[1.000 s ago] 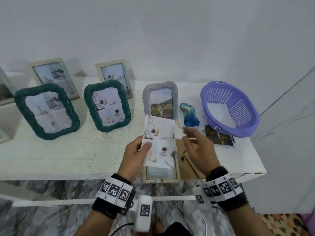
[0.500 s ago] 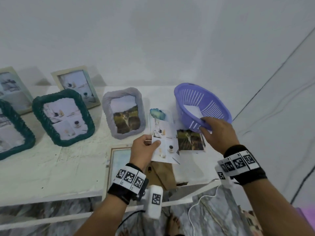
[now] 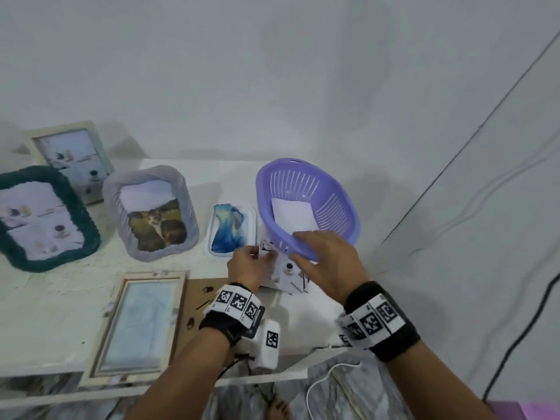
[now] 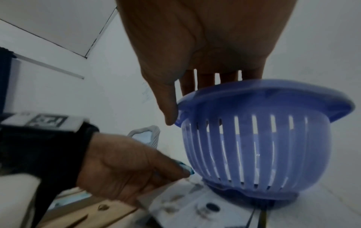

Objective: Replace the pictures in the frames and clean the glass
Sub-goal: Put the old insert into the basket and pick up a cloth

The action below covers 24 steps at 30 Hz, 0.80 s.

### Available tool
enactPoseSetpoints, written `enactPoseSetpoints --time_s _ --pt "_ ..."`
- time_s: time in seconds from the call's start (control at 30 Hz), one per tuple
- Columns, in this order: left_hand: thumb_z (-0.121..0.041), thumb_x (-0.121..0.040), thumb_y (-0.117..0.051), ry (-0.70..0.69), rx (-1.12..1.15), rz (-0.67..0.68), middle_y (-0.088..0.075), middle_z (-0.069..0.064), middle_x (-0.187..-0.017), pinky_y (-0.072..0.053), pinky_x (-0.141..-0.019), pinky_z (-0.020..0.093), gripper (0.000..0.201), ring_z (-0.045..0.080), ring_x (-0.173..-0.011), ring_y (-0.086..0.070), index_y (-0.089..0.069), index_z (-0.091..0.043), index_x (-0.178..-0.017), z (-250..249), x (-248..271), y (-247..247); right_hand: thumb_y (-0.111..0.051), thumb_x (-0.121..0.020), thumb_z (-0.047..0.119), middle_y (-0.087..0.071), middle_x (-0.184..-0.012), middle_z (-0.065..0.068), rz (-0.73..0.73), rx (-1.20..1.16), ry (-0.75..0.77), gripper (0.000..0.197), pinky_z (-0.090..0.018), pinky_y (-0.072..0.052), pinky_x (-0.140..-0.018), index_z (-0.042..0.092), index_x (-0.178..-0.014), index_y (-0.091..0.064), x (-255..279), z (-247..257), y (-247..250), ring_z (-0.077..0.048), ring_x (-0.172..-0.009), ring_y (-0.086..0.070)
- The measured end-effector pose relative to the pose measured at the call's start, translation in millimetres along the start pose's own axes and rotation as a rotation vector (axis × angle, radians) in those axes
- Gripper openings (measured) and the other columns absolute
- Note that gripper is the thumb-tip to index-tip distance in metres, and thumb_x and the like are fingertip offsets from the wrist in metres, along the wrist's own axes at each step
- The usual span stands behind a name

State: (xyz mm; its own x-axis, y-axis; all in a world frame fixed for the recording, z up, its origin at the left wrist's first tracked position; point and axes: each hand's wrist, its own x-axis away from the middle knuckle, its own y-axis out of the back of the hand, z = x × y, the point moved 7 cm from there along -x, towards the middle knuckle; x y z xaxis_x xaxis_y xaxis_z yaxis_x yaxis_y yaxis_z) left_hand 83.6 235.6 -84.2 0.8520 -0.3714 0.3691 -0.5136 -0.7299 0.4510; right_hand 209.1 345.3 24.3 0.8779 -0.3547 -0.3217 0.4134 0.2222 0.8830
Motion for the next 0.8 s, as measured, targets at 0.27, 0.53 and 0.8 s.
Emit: enactPoseSetpoints --time_s 0.27,0.53,0.8 --pt "-0.033 -0.095 -0.058 -0.144 -0.217 -0.044 -0.073 0.008 -0.086 -0.046 -0.073 0.032 0.027 0.03 -0.087 -0.065 -0.073 -0.013 -0.085 0 8 11 -0.068 -0.078 0.037 -0.064 -0.077 0.0 0.097 0.042 0.061 0.03 -0.039 -0.049 -0.056 0.017 -0.1 -0.066 10 12 -37 -0.028 -0.069 -0.056" --pt "-0.029 -0.098 -0.053 -0.24 -0.006 -0.149 -0.074 0.0 -0.084 -0.056 -0.075 0.037 0.023 0.022 -0.08 -0.07 -0.07 -0.021 -0.086 -6 9 36 -0.053 -0.087 0.049 -0.066 -0.083 0.0 0.198 -0.036 0.066 0.04 -0.039 -0.051 -0.061 0.018 -0.109 -0.065 2 14 -39 -0.025 -0.075 -0.059" --pt "-0.009 -0.093 -0.065 -0.116 0.56 0.054 -0.075 0.004 -0.077 -0.059 -0.064 0.029 0.017 0.016 -0.068 -0.071 -0.065 -0.018 -0.107 -18 6 40 -0.057 -0.092 0.043 -0.066 -0.112 0.0 0.414 0.029 -0.051 0.042 -0.034 -0.047 -0.088 0.02 -0.127 -0.057 -93 -21 -2 -0.021 -0.103 -0.06"
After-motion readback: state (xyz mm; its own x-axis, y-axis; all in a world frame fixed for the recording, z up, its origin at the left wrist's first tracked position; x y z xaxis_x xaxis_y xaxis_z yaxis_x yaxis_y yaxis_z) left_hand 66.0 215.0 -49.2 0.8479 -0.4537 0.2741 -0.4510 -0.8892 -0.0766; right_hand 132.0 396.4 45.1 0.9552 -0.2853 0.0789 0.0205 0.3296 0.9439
